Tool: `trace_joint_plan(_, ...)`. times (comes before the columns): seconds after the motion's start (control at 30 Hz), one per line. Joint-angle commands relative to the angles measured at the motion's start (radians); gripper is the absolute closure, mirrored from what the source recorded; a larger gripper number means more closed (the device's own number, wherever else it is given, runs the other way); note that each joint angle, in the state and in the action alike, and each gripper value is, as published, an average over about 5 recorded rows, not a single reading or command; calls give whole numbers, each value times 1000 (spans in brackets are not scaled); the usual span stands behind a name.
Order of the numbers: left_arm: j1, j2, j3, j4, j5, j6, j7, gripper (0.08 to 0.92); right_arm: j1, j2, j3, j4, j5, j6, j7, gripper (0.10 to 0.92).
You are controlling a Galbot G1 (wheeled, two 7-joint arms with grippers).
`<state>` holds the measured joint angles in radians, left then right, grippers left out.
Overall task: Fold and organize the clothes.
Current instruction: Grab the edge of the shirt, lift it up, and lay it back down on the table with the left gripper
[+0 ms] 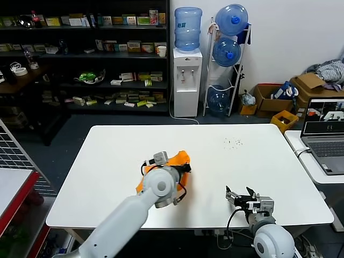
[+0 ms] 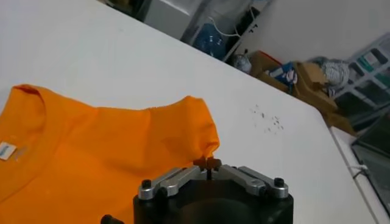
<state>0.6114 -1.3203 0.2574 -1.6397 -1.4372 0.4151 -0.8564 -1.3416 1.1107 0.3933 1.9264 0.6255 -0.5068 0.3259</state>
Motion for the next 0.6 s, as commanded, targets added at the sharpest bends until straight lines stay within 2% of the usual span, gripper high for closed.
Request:
trace_joint_plan(0.03, -65, -203, 84, 162, 134, -11, -13, 907, -9, 3, 8, 7, 1, 1, 5, 203)
trace_joint_plan(0.23, -50, -208, 65, 184, 176, -24, 24, 907, -8, -6, 10, 7, -14, 35, -35, 203)
trace_joint_plan(0.4, 3, -193, 45, 111, 197, -62, 69, 893, -35, -47, 31, 26, -54, 133, -145, 203)
trace_joint_plan(0.5, 83, -135, 15, -4, 260, -72, 126, 815, -90, -109, 74, 46, -67, 200, -250, 203)
trace_joint_plan(0.6, 199, -32, -46, -138, 407, -80, 254, 712, -167, -163, 133, 51, -91, 294, -353, 203)
